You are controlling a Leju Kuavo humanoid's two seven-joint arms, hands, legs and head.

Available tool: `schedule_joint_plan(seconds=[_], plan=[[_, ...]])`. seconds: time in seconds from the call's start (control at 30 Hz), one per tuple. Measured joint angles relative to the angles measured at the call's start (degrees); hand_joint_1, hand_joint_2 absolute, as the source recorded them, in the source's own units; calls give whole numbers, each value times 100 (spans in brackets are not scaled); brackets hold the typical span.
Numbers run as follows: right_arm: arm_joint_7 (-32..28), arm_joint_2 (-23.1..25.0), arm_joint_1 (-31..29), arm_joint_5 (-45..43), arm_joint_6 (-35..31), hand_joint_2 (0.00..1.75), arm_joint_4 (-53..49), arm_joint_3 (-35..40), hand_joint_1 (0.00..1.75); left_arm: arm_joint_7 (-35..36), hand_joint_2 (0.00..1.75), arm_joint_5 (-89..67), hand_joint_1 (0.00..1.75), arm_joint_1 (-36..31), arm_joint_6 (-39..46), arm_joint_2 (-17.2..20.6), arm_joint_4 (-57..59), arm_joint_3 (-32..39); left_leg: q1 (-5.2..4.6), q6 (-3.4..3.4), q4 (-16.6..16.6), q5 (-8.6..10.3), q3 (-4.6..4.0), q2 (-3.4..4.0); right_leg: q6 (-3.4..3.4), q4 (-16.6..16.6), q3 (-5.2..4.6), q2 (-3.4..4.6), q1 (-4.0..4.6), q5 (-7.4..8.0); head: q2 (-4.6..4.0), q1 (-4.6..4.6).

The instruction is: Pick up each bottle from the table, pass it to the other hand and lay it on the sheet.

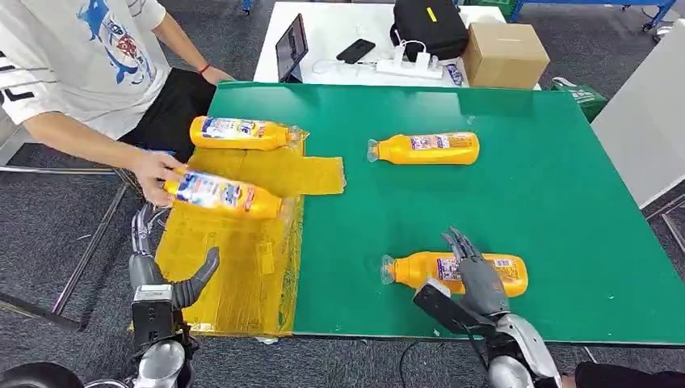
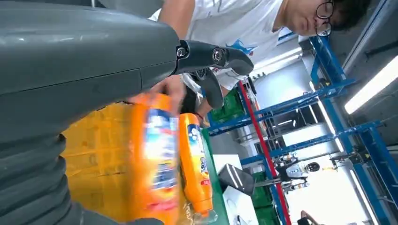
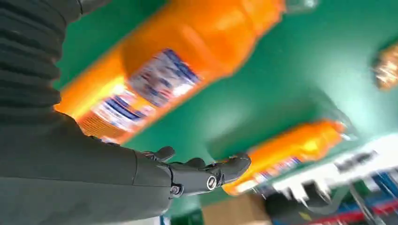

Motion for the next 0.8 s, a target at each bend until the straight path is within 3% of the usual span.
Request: schedule_joint_plan(seconds=[0.53,0.8], plan=[[297,-426,114,-251,251,175,92,-205,0,17,175,-17,0,-66,-107,0,131,-17,-1,0,0,0,-1,0,0,-1,-2,0,-1,0,0,2],[457,-634,53,429,194,175,321,-380,0,46,175,-9,0,-220,-227,0,407,-52,-1,0,0,0,-1,1,1,0,-1,1,-1,1,0,0]])
